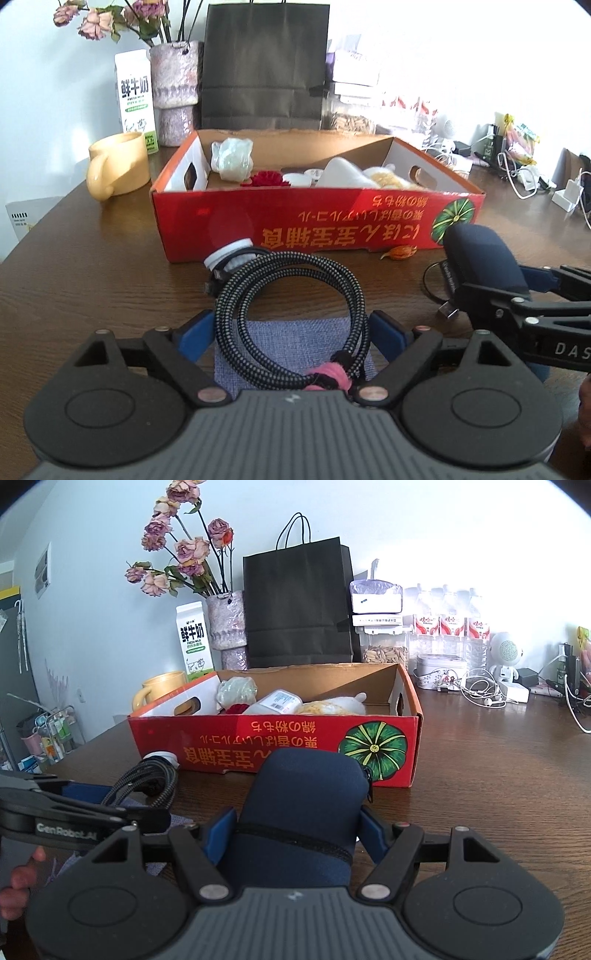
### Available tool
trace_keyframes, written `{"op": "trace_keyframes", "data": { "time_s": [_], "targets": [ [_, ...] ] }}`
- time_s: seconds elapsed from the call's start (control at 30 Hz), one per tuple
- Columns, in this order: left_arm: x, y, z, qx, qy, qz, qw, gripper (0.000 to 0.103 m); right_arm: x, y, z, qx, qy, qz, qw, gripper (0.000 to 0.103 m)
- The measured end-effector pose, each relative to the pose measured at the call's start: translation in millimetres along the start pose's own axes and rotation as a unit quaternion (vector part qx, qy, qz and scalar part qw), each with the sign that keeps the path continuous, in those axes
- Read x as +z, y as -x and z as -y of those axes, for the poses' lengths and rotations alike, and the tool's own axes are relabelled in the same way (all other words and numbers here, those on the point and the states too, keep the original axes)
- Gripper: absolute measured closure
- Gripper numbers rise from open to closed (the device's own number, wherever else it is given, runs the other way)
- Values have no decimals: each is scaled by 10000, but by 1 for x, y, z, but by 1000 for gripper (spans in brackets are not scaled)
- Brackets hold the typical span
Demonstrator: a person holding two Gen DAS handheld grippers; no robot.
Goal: Organize objects
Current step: 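Grasp the coiled black braided cable with the left gripper, then carry the navy case and black cable toward the red box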
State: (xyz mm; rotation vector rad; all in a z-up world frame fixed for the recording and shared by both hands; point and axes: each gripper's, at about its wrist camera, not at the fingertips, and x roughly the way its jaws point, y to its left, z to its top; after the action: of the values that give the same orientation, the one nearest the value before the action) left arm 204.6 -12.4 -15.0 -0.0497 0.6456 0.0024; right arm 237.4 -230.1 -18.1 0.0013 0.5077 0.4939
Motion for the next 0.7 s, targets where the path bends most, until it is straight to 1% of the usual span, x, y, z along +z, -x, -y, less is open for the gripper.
{"op": "trace_keyframes", "data": {
  "time_s": [0.23,0.5,0.6,0.7],
  "targets": [
    [12,15,0,-71,-49,260,9996,13,8,4,-5,103,-84,86,9999,34],
    [31,25,-7,-147,36,485,9987,13,30,1,-16,190,-26,150,9997,35],
    [39,27,-10,-188,69,539,9983,13,38,-3,-18,230,-44,170,9996,35],
    [44,29,-15,-310,163,534,9980,13,44,-4,-21,251,-61,206,9995,35]
  ]
}}
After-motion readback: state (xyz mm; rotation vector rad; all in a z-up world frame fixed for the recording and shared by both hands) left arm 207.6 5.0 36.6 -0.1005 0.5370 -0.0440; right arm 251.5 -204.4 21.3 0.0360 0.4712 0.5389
